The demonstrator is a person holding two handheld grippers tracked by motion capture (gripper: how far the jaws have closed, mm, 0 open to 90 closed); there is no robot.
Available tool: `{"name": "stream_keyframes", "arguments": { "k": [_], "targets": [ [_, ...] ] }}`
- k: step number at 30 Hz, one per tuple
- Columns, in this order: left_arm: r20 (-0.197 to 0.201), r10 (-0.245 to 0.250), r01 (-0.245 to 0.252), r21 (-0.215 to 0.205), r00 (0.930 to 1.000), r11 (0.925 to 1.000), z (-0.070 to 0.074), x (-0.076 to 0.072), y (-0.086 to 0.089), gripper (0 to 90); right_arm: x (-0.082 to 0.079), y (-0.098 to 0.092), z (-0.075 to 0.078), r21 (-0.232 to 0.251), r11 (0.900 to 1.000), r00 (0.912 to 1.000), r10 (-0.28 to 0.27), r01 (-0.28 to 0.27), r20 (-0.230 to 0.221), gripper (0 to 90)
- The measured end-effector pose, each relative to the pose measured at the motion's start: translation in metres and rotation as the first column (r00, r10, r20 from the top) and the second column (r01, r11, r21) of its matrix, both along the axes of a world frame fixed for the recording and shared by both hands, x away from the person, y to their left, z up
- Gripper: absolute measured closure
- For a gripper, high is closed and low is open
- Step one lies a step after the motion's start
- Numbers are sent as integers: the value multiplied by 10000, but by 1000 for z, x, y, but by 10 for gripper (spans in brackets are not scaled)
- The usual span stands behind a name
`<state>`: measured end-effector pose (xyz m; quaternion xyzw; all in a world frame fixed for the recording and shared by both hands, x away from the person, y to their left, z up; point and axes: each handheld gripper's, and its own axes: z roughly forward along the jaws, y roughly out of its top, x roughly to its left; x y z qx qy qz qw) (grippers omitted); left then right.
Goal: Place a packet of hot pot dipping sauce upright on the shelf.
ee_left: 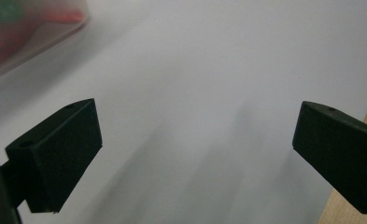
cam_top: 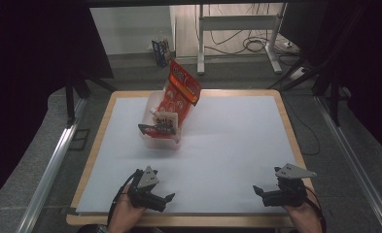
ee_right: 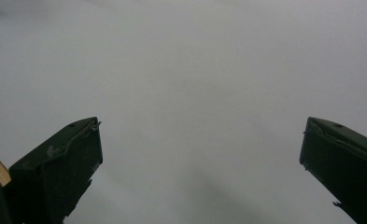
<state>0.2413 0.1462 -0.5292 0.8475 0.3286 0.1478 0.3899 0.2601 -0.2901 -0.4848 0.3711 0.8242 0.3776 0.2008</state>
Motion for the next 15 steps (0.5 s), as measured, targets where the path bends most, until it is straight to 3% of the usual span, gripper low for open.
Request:
{"name": "stream_keyframes", "arguments": {
  "k": [15],
  "targets": [
    [51,-109,108,216,9999,9997,-2,-1,-3,10,0,-11,-20,-382,9987,9964,-353,325,-769,0]
  ]
}}
